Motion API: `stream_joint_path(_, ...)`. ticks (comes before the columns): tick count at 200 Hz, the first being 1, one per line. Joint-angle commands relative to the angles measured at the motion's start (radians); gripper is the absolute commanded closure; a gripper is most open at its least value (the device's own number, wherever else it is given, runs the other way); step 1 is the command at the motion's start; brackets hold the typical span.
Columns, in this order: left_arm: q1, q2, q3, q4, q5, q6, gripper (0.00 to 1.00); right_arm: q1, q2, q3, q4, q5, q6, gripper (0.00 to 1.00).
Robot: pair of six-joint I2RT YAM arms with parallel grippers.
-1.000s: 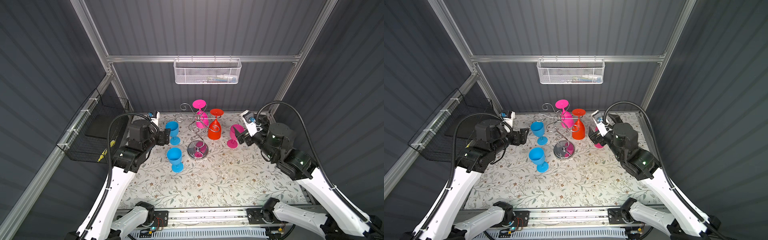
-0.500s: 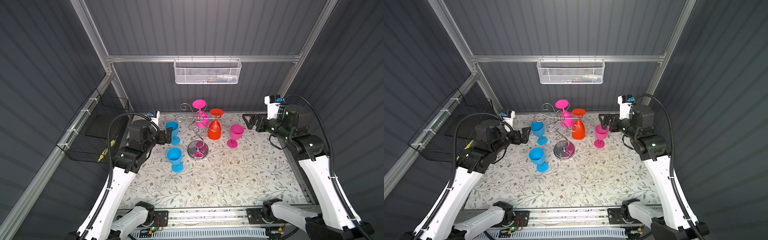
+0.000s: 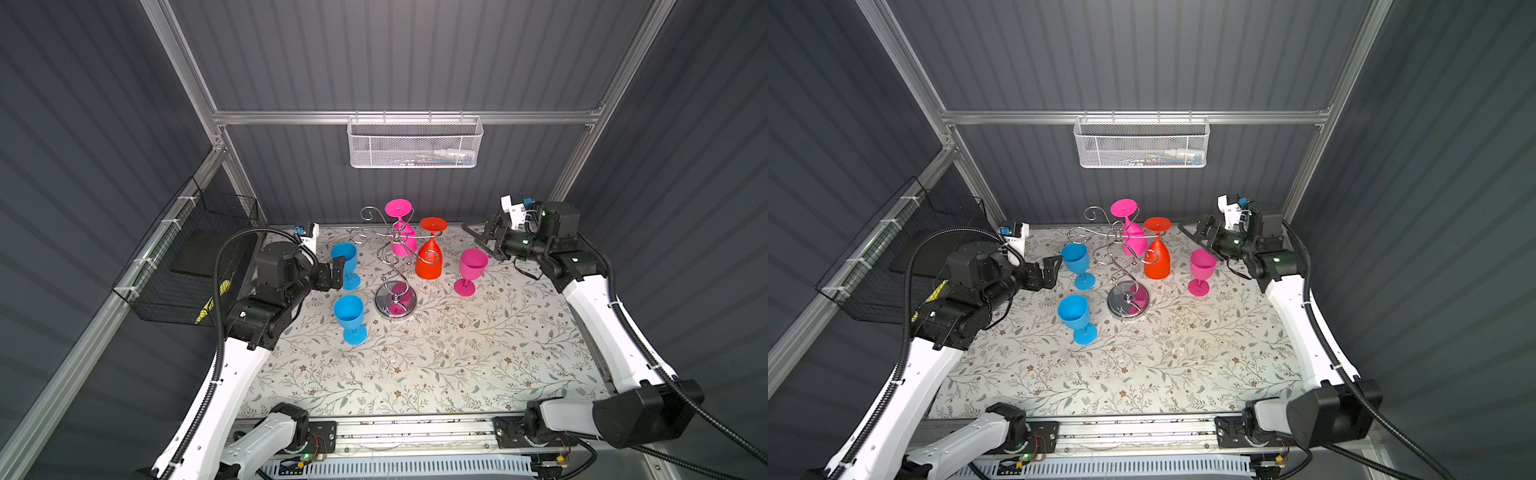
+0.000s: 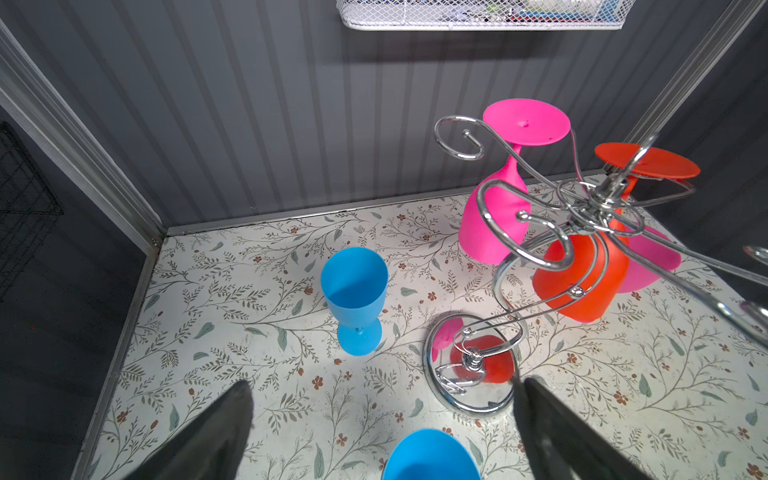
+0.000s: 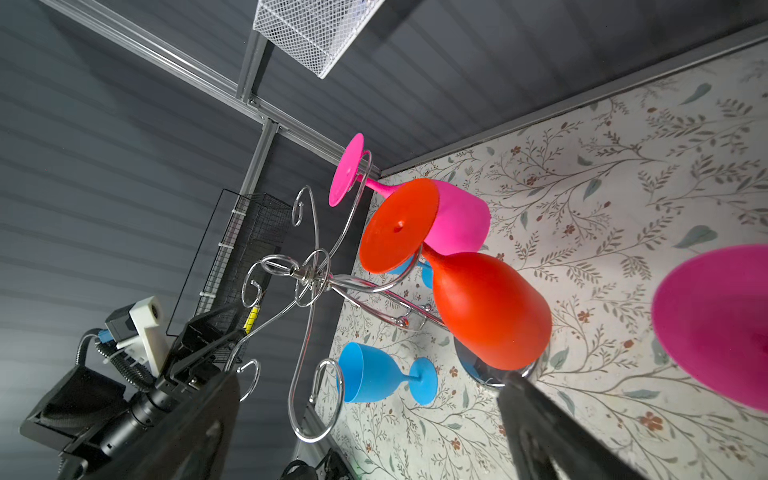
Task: Take the wine glass off the wine glass rack
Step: 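Raise the left gripper away while the right gripper moves toward the rack, then close the right gripper on the red glass foot hanging on the rack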
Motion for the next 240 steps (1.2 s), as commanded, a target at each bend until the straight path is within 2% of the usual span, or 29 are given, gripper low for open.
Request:
stream_joint_path(1,0.007,-0.015,-0.016,0.014,0.023,-0.021,0.01,-0.006,0.045,-0.004,0.102,-0.045,0.097,0.01)
stream_joint_path(20,0.007,-0.018,-0.021,0.011,0.034,-0.030,0.01,-0.005,0.074,-0.047,0.256,-0.063,0.166,0.01)
stream_joint_path(36,0.008,-0.024,-0.027,0.011,0.035,-0.036,0.01,-0.006,0.110,-0.046,0.298,-0.066,0.213,0.01)
stream_joint_path(59,0.007,-0.038,-0.039,0.010,0.029,-0.036,0.01,-0.006,0.152,-0.048,0.338,-0.035,0.279,0.12)
stream_joint_path(116,0.007,-0.056,-0.054,-0.001,0.021,-0.040,0.00,0.001,0.256,-0.027,0.449,-0.073,0.412,0.37)
stream_joint_path(159,0.008,-0.060,-0.058,-0.003,0.018,-0.043,0.01,0.023,0.292,0.013,0.458,-0.087,0.418,0.48)
stream_joint_path(240,0.007,-0.058,-0.061,-0.002,0.021,-0.048,0.00,0.054,0.304,0.061,0.447,-0.105,0.419,0.55)
